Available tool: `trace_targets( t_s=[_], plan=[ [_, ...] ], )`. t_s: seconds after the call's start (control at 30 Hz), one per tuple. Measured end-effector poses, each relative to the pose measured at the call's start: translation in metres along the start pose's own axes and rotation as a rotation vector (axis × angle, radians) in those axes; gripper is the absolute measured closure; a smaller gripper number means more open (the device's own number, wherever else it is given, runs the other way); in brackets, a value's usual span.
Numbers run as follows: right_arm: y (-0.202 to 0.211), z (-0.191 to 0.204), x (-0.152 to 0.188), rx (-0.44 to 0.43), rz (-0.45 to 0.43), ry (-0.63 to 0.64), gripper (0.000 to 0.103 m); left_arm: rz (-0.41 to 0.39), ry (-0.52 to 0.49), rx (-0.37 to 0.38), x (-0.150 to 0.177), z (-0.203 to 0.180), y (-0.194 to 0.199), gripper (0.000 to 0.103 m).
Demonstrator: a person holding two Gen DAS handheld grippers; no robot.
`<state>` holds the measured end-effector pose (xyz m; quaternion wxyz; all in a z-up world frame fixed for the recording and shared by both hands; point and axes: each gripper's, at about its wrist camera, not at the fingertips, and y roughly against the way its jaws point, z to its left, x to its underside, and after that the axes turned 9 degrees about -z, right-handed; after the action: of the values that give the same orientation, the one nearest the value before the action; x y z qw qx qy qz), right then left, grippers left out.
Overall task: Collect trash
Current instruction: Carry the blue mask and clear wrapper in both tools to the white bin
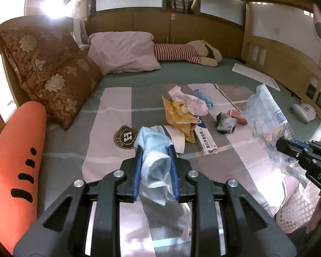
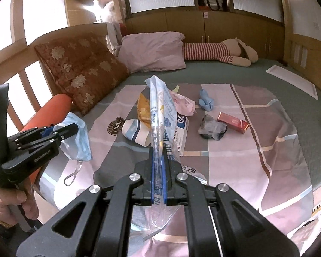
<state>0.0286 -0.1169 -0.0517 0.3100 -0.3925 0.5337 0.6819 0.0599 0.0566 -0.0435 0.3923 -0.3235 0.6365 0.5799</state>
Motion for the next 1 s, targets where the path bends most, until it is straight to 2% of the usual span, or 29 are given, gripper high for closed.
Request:
trace_targets(
  t_s=[0.73,0.9,1.0],
  plan=[
    [-0.002,0.001,0.000,-0.012,0.011,-0.009,0.097,0.014,0.006,0.006,0.000,0.002,-0.003,0.079],
    [0.018,-0.015,-0.009,-0.013,-0.047,-0.048,0.097,0.014,0.009,0.005,0.000,0.002,-0.003,0.079],
    [0.058,-0.043,-0.017,0.021,-0.137,-0.109,0.097,0.020,0.015,0.009,0.001,0.004,-0.003,0.079]
  ],
)
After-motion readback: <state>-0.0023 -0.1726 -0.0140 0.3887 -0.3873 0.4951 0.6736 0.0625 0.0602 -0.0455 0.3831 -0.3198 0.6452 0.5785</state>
